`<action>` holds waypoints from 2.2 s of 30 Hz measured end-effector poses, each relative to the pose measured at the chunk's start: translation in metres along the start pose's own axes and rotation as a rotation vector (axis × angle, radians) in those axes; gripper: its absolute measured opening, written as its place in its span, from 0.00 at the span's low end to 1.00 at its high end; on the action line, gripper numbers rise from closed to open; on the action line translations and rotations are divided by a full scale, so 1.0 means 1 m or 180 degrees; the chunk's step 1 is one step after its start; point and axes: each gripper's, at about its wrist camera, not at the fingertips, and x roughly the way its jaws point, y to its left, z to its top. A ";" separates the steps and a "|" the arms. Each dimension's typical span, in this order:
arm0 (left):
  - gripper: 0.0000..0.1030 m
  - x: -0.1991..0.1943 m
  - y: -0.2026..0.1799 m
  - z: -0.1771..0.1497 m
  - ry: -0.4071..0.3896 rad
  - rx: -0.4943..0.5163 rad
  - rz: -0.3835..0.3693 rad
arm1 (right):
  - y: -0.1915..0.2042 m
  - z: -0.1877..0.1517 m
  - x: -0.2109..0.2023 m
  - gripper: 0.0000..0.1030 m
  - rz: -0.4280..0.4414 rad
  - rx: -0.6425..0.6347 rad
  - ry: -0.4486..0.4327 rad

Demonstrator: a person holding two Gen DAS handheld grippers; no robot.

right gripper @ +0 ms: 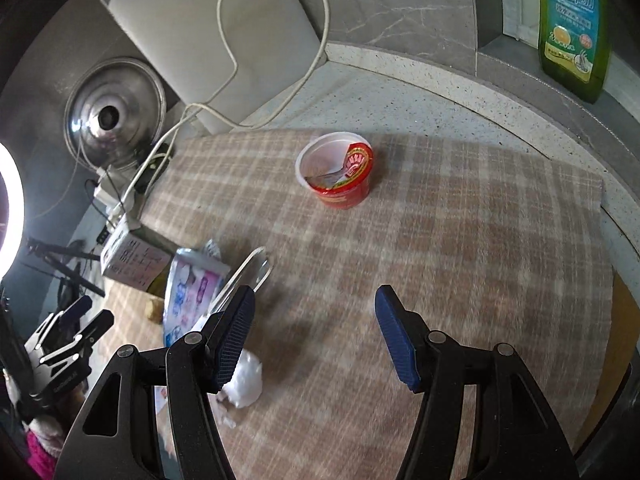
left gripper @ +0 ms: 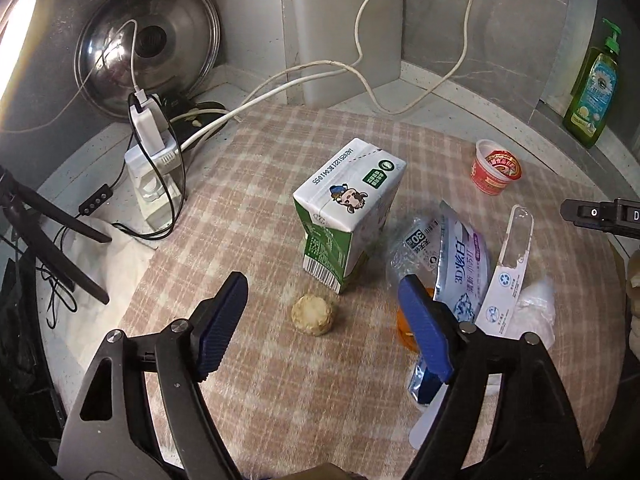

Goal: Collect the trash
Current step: 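Raise both tools back over the cloth toward the carton and cup, then grasp the milk carton with the left tool while the right tool grasps the yogurt cup rim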

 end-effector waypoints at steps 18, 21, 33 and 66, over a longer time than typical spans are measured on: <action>0.78 0.041 -0.005 0.030 -0.0034 0.0121 -0.0034 | -0.036 0.065 0.056 0.60 0.0120 0.0579 0.0113; 0.78 0.043 -0.006 0.033 -0.0061 0.0113 -0.0055 | -0.043 0.072 0.069 0.60 0.0159 0.0719 0.0154; 0.59 0.042 -0.012 0.035 -0.0140 0.0147 -0.0143 | -0.049 0.073 0.097 0.52 0.0221 0.0924 0.0334; 0.46 -0.048 0.006 0.027 -0.0622 -0.0019 -0.0029 | -0.019 0.059 0.021 0.17 0.0244 0.0684 -0.0088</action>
